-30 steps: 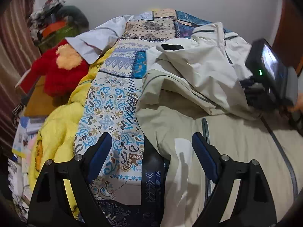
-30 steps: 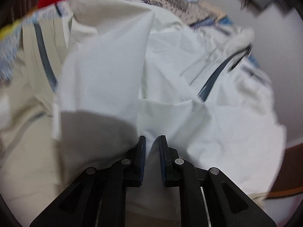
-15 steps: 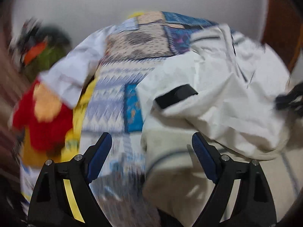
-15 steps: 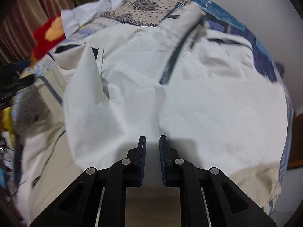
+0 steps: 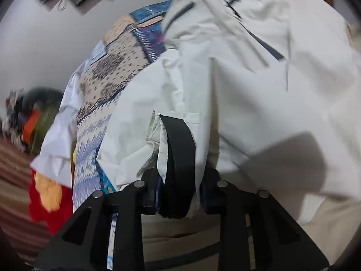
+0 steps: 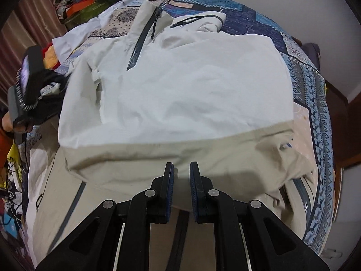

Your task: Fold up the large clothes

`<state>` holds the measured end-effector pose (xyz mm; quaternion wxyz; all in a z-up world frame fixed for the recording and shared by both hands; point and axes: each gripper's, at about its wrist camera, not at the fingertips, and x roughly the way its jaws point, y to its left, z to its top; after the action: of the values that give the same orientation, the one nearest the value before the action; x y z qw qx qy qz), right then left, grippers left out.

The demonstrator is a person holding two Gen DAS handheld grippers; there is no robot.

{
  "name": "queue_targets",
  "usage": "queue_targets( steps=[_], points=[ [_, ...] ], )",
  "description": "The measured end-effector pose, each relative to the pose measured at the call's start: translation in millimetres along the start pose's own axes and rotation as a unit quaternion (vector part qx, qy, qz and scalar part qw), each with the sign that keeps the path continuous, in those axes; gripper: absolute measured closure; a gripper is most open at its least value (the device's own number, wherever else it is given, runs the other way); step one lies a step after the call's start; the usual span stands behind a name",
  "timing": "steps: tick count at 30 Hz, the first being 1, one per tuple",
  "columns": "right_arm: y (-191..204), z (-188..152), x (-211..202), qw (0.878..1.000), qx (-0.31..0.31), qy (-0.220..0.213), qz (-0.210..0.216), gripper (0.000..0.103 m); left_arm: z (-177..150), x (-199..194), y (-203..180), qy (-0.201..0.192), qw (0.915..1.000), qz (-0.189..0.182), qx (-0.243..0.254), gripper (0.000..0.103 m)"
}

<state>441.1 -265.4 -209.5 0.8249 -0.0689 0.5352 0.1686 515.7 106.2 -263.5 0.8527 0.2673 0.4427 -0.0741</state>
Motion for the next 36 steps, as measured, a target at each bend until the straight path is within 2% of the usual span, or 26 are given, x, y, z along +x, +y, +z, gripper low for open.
queue_targets(
  steps=[4, 9, 11, 14, 17, 19, 23, 28, 32, 33, 35, 36],
  points=[
    [5, -5, -15, 0.999, -0.022, -0.025, 0.013, 0.094, 7, -47, 20, -0.019, 0.9974, -0.034, -0.060, 0.083],
    [31, -13, -35, 0.993, -0.092, -0.065, 0.020, 0.094, 16, -119, 50, -0.036, 0.9899, -0.083, -0.109, 0.083],
    [40, -7, -40, 0.991, -0.105, -0.083, 0.024, 0.094, 18, -145, 64, -0.029, 0.9850, -0.102, -0.137, 0.083],
    [42, 11, -35, 0.991, -0.100, -0.083, 0.041, 0.094, 12, -165, 74, -0.003, 0.9744, -0.143, -0.174, 0.083],
    [42, 25, -18, 0.991, -0.109, -0.078, 0.008, 0.094, 2, -169, 77, 0.032, 0.9666, -0.160, -0.198, 0.083],
    [39, 33, 1, 0.989, -0.122, -0.069, -0.039, 0.094, -8, -164, 77, 0.055, 0.9631, -0.162, -0.208, 0.083],
    [25, 45, 55, 0.980, -0.147, -0.023, -0.135, 0.094, -22, -127, 84, 0.106, 0.9530, -0.162, -0.233, 0.083],
    [7, 51, 62, 0.978, -0.142, -0.037, -0.149, 0.094, -32, -51, 103, 0.158, 0.9358, -0.151, -0.277, 0.082],
    [3, 49, 67, 0.958, -0.166, -0.055, -0.228, 0.094, -34, 2, 119, 0.170, 0.9199, -0.145, -0.322, 0.075],
    [0, 47, 67, 0.957, -0.170, -0.061, -0.226, 0.093, -32, 8, 120, 0.169, 0.9202, -0.141, -0.324, 0.074],
    [-4, 46, 66, 0.957, -0.168, -0.067, -0.228, 0.090, -26, 20, 121, 0.158, 0.9273, -0.123, -0.316, 0.063],
    [-7, 46, 65, 0.957, -0.162, -0.069, -0.232, 0.083, -24, 22, 121, 0.154, 0.9306, -0.114, -0.312, 0.058]
  ],
)
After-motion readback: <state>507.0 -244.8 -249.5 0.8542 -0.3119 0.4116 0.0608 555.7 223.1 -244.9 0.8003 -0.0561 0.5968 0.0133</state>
